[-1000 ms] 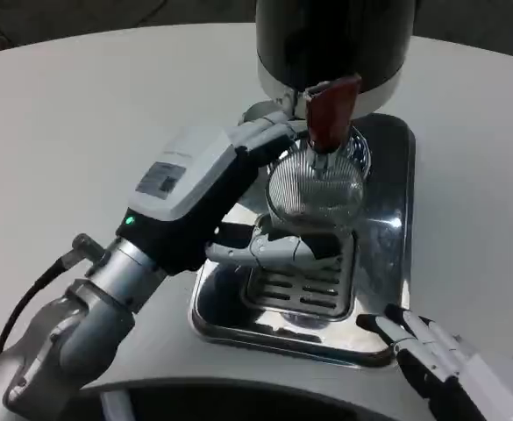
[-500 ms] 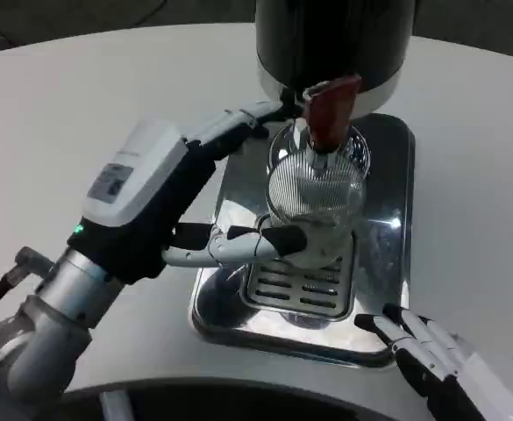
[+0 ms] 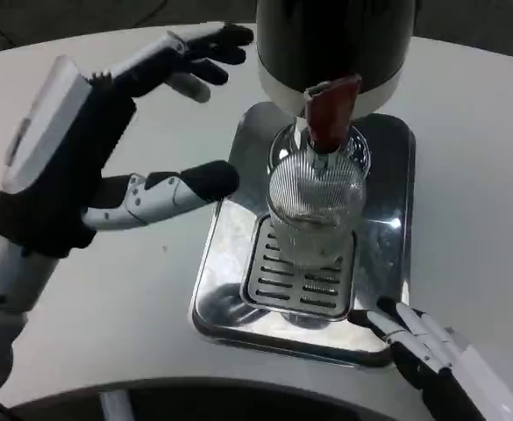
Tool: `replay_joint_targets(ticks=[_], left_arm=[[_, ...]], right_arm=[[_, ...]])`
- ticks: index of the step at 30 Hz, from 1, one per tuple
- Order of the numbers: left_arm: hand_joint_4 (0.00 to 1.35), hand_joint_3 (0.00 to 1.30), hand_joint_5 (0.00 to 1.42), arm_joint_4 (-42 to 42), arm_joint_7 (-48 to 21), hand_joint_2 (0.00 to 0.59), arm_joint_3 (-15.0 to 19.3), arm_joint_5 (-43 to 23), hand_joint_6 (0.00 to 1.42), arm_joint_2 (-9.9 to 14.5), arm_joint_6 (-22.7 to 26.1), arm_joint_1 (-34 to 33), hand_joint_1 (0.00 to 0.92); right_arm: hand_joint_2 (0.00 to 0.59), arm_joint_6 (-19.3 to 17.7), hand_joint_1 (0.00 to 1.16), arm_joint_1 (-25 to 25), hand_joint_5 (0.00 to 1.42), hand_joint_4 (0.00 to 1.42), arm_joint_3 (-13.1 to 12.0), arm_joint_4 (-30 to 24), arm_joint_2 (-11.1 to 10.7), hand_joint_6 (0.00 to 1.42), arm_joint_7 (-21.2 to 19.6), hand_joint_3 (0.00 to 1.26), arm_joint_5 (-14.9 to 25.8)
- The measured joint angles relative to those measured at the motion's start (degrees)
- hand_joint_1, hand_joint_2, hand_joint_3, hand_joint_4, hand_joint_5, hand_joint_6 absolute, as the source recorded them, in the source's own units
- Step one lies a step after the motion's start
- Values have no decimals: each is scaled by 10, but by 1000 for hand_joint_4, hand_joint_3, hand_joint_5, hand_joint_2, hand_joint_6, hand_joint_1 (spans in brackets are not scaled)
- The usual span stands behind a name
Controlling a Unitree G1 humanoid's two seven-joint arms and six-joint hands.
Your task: Grasp the cup under the faucet to collect the drink, then remove the cup.
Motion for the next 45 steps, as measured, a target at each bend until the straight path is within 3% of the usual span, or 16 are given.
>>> replay_joint_targets(ticks=[4,10,15,30,45], left_arm=[[383,374,485,-10,-40,97,5,-59,517,0,8,-6,0],[362,367,461,-21,-150,97,3,-174,492,14,94,-51,0],[348,359,459,-26,-206,99,1,-217,487,13,158,-74,0],[324,339,426,-26,-293,93,1,-240,440,7,246,-131,0],[238,274,348,-5,-352,92,-19,-237,361,4,268,-159,0]], right_arm=[[399,4,352,-4,0,0,2,0,-1,0,0,123,-3],[399,5,352,-6,0,0,2,0,-4,0,0,123,-3],[399,6,352,-6,0,0,2,0,-6,0,-5,130,-3],[399,11,352,-10,0,1,3,0,-12,0,-6,134,-3],[399,13,352,-8,0,1,3,0,-15,0,-12,134,-2]])
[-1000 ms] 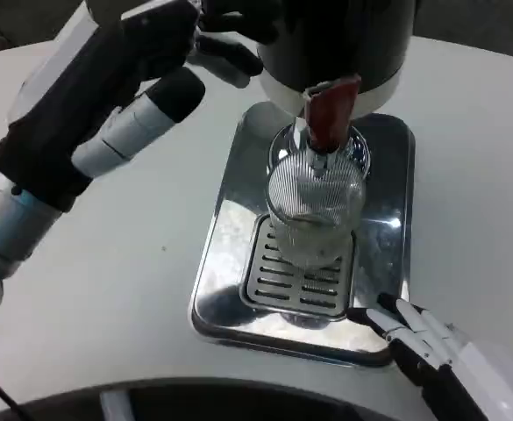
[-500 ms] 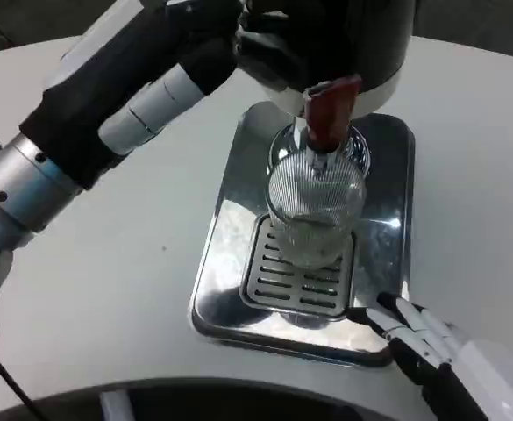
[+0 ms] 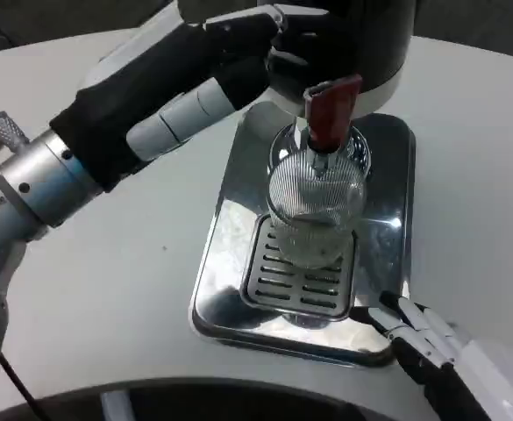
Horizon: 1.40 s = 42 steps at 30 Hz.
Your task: Grasp the cup under the faucet to collect the drink, then remove the cup.
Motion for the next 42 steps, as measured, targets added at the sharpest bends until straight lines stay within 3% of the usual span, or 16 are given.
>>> replay_joint_targets(ticks=[13,24,34,42], left_arm=[[213,250,321,22,-31,90,-28,3,325,-15,12,-30,0],[212,250,320,60,-56,91,-32,3,318,-31,12,-61,0],[223,250,320,73,-79,84,-49,22,316,-32,-4,-80,0],[116,198,204,74,-95,78,-65,45,186,-30,-27,-85,0]], right_arm=[[399,0,352,3,0,1,-2,0,-2,0,-4,134,3],[399,0,352,6,0,1,-3,0,-2,0,-5,134,3],[399,0,352,8,0,1,-3,0,-2,0,-6,134,3],[399,3,352,8,0,1,0,0,-2,0,-6,134,3]])
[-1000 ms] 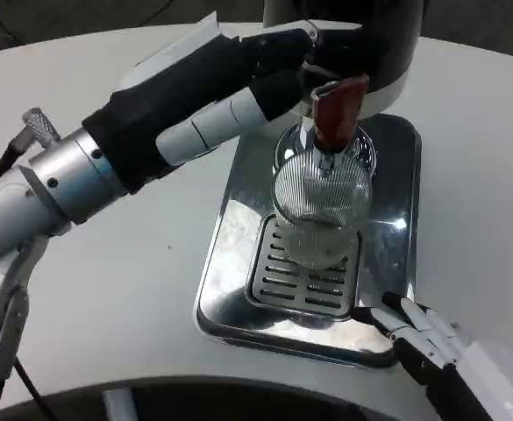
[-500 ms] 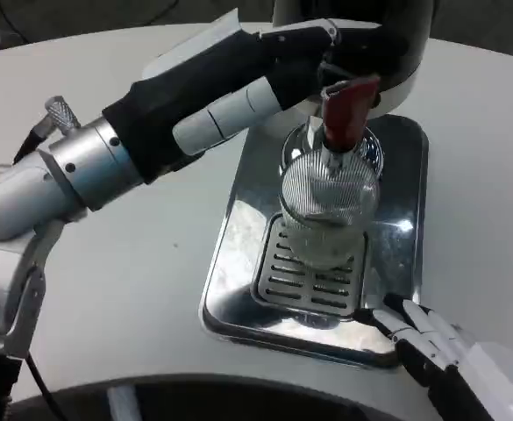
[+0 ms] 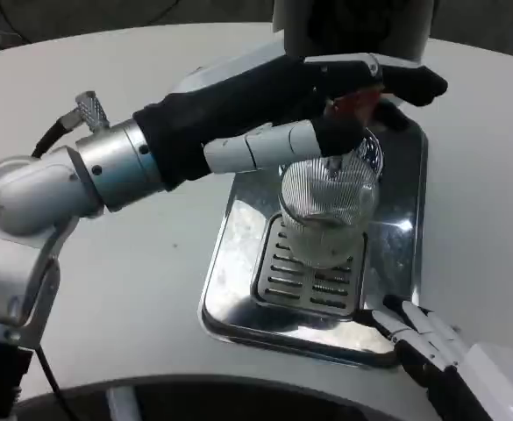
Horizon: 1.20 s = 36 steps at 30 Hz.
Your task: Grasp the cup under the faucet to collect the drink, then remove the cup.
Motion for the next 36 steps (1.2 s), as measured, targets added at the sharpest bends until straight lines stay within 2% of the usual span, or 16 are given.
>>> replay_joint_targets(ticks=[12,27,31,35,36], left_arm=[[53,150,135,7,-8,72,-17,27,142,20,-38,-12,0],[43,150,119,24,-8,72,-36,60,140,27,-83,-23,0],[41,150,114,27,-8,71,-38,65,140,27,-91,-25,0],[41,150,112,29,-8,71,-38,67,140,27,-95,-26,0],[40,150,111,30,-8,70,-38,67,140,27,-95,-26,0]], right_arm=[[399,18,352,-9,0,1,11,0,-3,0,0,134,0],[399,37,352,-13,0,2,9,0,-4,0,0,128,20],[398,47,354,-18,0,2,-3,0,-3,0,-2,109,51],[355,49,405,-29,3,2,-22,1,-2,0,-19,77,111],[316,49,461,-33,29,2,-30,3,-2,0,-24,24,131]])
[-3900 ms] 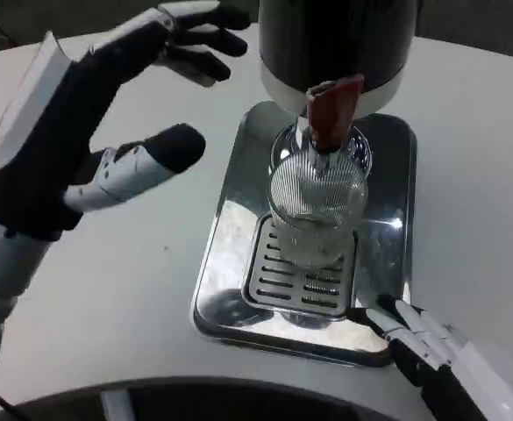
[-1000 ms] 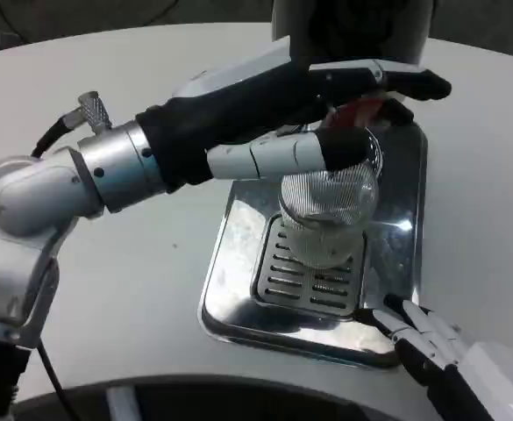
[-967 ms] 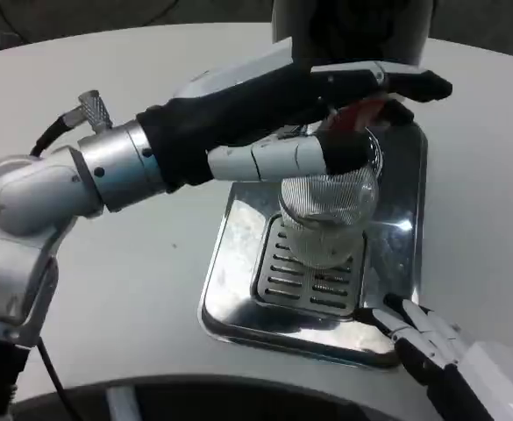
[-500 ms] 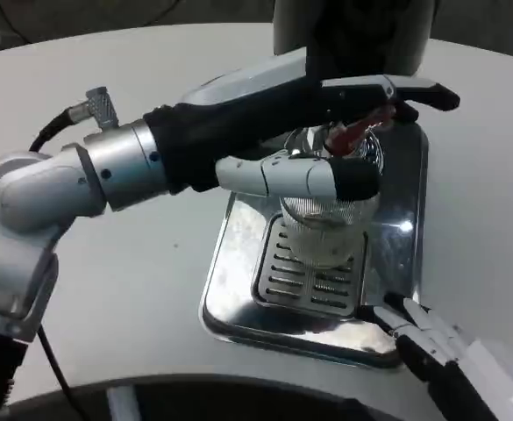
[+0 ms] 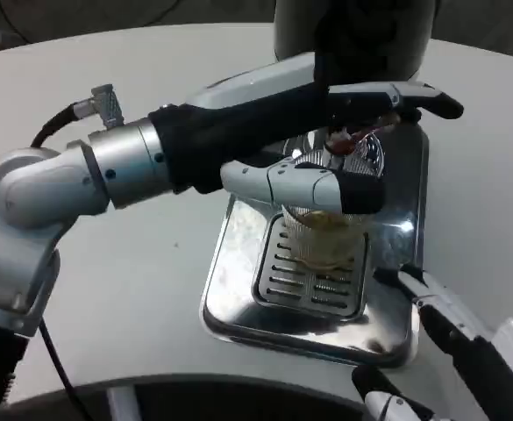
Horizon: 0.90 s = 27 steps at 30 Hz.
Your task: Grasp the cup under the faucet to collect the drink, then remove the cup.
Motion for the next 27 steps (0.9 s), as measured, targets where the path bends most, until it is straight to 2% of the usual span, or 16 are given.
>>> replay_joint_targets(ticks=[6,9,15,27], left_arm=[[40,150,111,2,1,70,0,2,140,0,-5,0,0],[42,150,110,3,1,70,0,2,140,0,-7,0,0],[48,150,110,7,1,70,1,1,140,0,-11,-1,0],[55,150,109,17,1,78,1,0,142,0,-16,-7,0]], right_arm=[[289,0,526,-34,80,12,-37,29,-2,0,-41,0,91],[286,0,529,-57,83,16,-49,55,-3,0,-60,0,121],[274,-4,546,-94,86,22,-51,93,-18,0,-92,0,141],[270,-24,547,-162,86,27,-35,183,-39,0,-143,11,156]])
